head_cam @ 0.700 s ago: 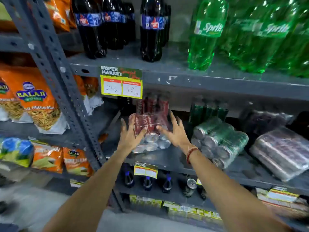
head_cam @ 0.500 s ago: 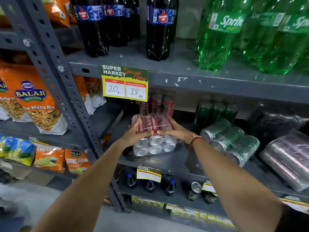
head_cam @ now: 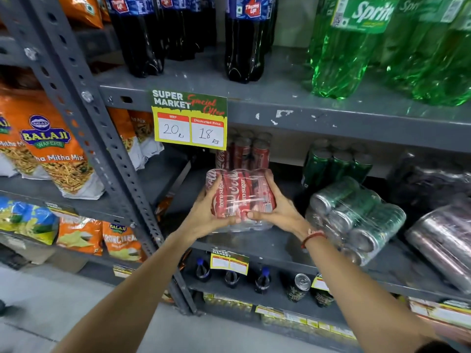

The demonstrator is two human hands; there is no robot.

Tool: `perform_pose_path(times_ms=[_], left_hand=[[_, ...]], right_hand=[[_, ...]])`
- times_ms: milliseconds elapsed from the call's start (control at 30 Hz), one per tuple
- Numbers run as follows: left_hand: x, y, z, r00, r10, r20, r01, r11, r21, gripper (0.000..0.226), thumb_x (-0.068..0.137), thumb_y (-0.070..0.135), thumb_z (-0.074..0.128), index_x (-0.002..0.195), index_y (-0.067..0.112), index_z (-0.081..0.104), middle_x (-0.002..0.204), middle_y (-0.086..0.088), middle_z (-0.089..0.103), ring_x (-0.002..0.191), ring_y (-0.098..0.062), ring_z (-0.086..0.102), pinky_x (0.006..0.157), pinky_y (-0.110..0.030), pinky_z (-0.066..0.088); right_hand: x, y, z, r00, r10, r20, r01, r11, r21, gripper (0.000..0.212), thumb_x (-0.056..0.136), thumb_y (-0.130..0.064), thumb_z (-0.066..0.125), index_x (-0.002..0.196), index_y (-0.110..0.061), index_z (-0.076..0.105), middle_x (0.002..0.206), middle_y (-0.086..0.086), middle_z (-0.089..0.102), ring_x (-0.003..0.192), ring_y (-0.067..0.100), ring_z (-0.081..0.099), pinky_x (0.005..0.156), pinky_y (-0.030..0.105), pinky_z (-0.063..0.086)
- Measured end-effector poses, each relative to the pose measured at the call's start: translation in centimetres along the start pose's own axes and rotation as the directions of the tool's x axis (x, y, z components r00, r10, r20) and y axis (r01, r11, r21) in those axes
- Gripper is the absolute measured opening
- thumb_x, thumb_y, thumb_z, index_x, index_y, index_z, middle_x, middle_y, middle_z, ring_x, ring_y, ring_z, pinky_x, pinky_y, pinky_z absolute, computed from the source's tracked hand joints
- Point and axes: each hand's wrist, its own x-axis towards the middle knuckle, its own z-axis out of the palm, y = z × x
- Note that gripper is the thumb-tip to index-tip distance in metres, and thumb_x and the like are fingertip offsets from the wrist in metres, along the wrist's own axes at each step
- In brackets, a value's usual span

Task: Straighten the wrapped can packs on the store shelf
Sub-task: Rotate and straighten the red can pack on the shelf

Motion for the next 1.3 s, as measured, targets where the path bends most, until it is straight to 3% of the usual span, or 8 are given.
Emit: perform_pose_path(times_ms=[133,333,467,567,700,833,1033,1300], left_hand=[[-2.5,-0.6,1.9,0.996,0.069,-0.060,-0.052,0.966,0.255,0.121,0.057,0.064,0.075,0.141,0.050,-0.011,0.159,-0.009,-0.003,0.141,-0.030,0.027,0.108,-0.049,0.033],[-2.8,-2.4,4.0,0.980,0.162,-0.111,-0.101,0.900,0.423,0.117,0.071,0.048,0.073,0.127,0.057,-0.029,0.156,-0.024,-0.005,0.133,-0.041,0.040,0.093,-0.047,0.048],[-3.7,-4.2,3.7,0.974,0.213,-0.073,-0.149,0.854,0.498,0.110,0.081,0.045,0.066,0.124,0.062,-0.034,0.155,-0.027,0.000,0.119,-0.043,0.054,0.081,-0.049,0.053],[-5.3,-4.6,3.5,0.967,0.247,-0.069,-0.179,0.844,0.506,0.093,0.083,0.057,0.053,0.135,0.055,-0.024,0.158,-0.020,-0.005,0.104,-0.040,0.064,0.071,-0.047,0.057],[-7.1,-0.9,6.1,0.915,0.160,-0.371,-0.078,0.971,0.226,0.091,0.080,0.068,0.044,0.147,0.036,-0.008,0.158,0.000,-0.016,0.138,-0.035,0.034,0.089,-0.048,0.052],[-5.6,4.9,9.0,0.831,-0.157,-0.534,0.019,0.967,-0.255,0.084,0.082,0.060,0.052,0.144,0.048,-0.003,0.155,0.007,-0.028,0.147,-0.019,-0.005,0.112,-0.040,0.017],[-0.7,5.5,8.1,0.782,-0.373,-0.500,0.250,0.922,-0.296,0.080,0.081,0.066,0.051,0.146,0.044,0.011,0.156,-0.007,-0.025,0.144,-0.036,-0.015,0.114,-0.060,0.012],[3.7,2.5,1.5,0.976,-0.164,-0.141,0.130,0.966,-0.224,0.077,0.071,0.041,0.077,0.139,0.037,0.040,0.147,0.000,0.024,0.137,-0.021,0.027,0.114,-0.045,0.026]], right_hand=[[-3.2,1.8,2.4,0.959,-0.180,-0.221,0.156,0.981,-0.119,0.119,0.057,-0.067,0.076,0.140,-0.060,-0.010,0.159,-0.004,0.017,0.143,0.017,0.028,0.115,0.044,0.029],[-4.6,2.9,4.8,0.931,-0.209,-0.299,0.137,0.960,-0.243,0.114,0.072,-0.052,0.074,0.140,-0.049,-0.017,0.160,0.004,0.003,0.142,0.025,0.029,0.110,0.042,0.033],[-5.9,4.3,5.4,0.934,-0.279,-0.222,0.220,0.942,-0.254,0.108,0.077,-0.051,0.071,0.132,-0.065,-0.021,0.161,0.003,-0.007,0.142,0.012,0.019,0.112,0.038,0.032],[-7.3,4.7,4.5,0.938,-0.314,-0.145,0.259,0.915,-0.308,0.092,0.082,-0.058,0.059,0.137,-0.063,-0.015,0.161,-0.004,-0.011,0.133,0.020,0.044,0.101,0.035,0.045],[-6.5,3.0,2.8,0.873,-0.344,-0.347,0.294,0.937,-0.187,0.082,0.083,-0.064,0.050,0.148,-0.045,0.002,0.162,0.000,0.003,0.142,-0.008,0.010,0.108,0.007,0.015],[-2.0,-0.2,-0.2,0.940,-0.169,-0.295,0.194,0.979,0.059,0.081,0.082,-0.057,0.058,0.149,-0.039,0.016,0.161,0.001,0.011,0.147,0.010,0.011,0.115,0.026,0.014],[0.9,0.0,-1.9,0.999,-0.032,0.007,0.031,0.997,0.077,0.089,0.061,-0.066,0.072,0.139,-0.044,0.038,0.148,0.003,0.034,0.136,0.023,0.038,0.112,0.043,0.035],[-4.4,-0.7,3.9,0.931,0.000,-0.364,0.046,0.992,0.116,0.076,0.071,-0.061,0.070,0.138,-0.035,0.044,0.125,0.002,0.039,0.119,0.016,0.041,0.104,0.027,0.030]])
